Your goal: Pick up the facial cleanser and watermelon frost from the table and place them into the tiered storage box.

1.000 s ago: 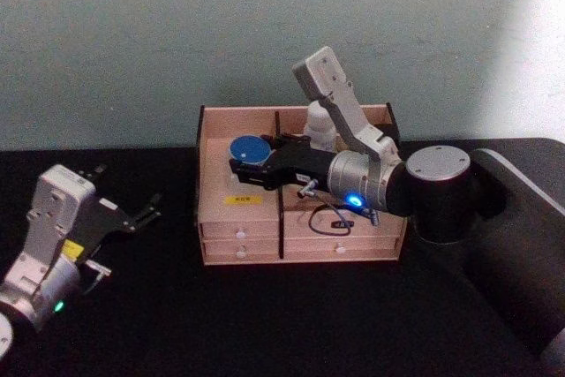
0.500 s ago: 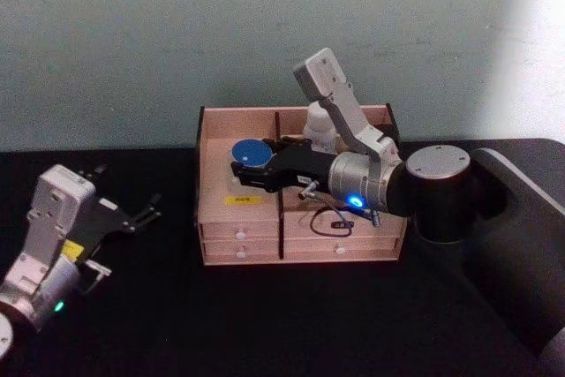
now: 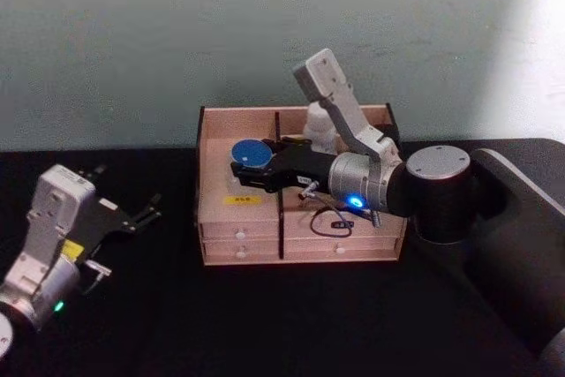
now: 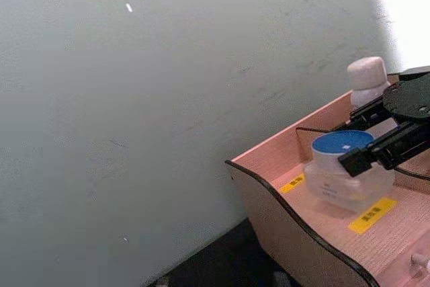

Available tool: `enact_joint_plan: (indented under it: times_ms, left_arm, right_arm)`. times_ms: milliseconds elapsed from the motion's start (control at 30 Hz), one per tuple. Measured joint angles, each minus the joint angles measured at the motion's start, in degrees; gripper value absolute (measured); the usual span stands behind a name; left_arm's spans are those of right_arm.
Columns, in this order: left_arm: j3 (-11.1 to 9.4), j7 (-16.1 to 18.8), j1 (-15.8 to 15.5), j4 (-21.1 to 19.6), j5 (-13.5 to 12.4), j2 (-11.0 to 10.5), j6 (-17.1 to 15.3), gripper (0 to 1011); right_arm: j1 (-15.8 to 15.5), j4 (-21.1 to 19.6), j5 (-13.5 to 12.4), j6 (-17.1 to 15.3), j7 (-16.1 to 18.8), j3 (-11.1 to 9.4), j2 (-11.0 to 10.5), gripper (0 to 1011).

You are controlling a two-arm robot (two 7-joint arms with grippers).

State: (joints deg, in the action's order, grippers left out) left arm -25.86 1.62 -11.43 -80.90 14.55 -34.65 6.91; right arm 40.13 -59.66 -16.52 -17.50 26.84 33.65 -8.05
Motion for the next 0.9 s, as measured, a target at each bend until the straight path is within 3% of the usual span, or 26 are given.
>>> enact_joint_plan:
  times_ms: [100,333,467,900]
  left_arm:
    - [0.0,0.0,0.0,0.0,0.0,0.0,0.0,1001]
    - [0.0,0.0,0.0,0.0,0.0,0.0,0.0,1001]
    - [0.0,0.0,0.0,0.0,0.0,0.0,0.0,1001]
    - [0.0,0.0,0.0,0.0,0.0,0.0,0.0,1002]
  right_arm:
    - [0.0,0.0,0.0,0.0,0.0,0.0,0.0,749]
    - [0.0,0.0,-0.1,0.0,0.0,0.0,0.0,947]
    - [0.0,0.0,-0.1,0.0,0.0,0.0,0.0,1002]
    - [-0.2,-0.3,-0.4,0.1,0.2,-0.3,-0.1,1002]
